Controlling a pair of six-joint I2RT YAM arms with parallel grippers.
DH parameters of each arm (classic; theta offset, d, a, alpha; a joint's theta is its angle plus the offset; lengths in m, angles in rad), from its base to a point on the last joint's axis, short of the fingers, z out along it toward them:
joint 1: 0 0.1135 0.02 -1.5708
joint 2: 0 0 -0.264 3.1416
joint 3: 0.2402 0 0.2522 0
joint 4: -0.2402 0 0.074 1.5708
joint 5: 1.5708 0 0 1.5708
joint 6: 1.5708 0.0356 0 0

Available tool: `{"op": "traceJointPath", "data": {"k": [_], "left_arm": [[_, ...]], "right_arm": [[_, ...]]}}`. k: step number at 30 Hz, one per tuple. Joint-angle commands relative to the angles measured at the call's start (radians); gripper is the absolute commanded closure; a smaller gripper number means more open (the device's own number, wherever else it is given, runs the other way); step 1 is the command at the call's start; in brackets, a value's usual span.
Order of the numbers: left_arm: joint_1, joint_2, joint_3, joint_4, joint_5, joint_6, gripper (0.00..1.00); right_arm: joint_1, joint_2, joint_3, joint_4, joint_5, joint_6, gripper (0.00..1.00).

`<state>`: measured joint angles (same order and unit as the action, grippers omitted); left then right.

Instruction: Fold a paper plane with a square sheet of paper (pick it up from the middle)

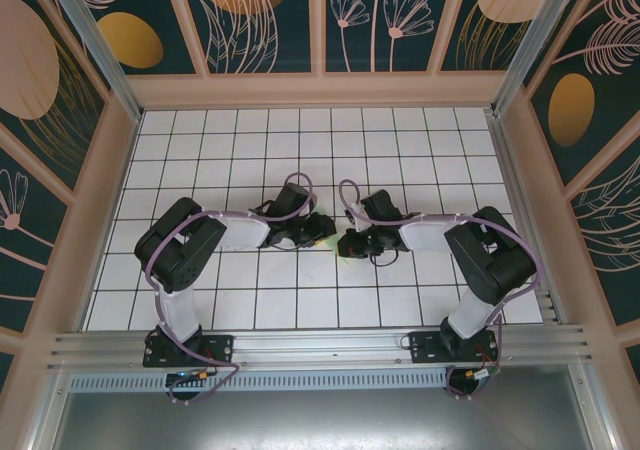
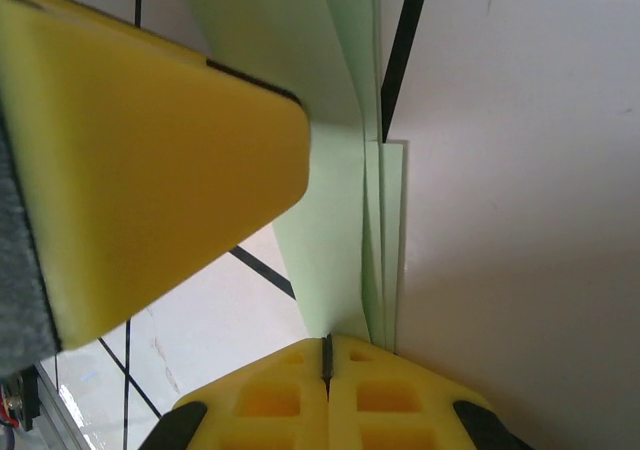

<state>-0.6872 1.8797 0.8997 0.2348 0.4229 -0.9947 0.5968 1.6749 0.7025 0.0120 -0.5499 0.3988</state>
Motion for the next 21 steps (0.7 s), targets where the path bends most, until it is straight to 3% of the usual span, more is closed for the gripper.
{"op": "traceJointPath", "data": {"k": [1,10,21], "left_arm": [[0.011,-0.014,0.039,-0.083,-0.125,0.178,0.61],[0.054,-0.052,0.034,-0.039,-0.122,0.324,0.52],[0.118,0.006,0.016,0.007,-0.104,0.356,0.52]], "right_arm": [[0.001,0.042,-0.019,-0.034,0.052,-0.028,1.00],[-0.001,0.061,-0.022,-0.042,0.052,-0.038,1.00],[-0.002,0.081,-0.027,-0.048,0.046,-0.046,1.00]]}}
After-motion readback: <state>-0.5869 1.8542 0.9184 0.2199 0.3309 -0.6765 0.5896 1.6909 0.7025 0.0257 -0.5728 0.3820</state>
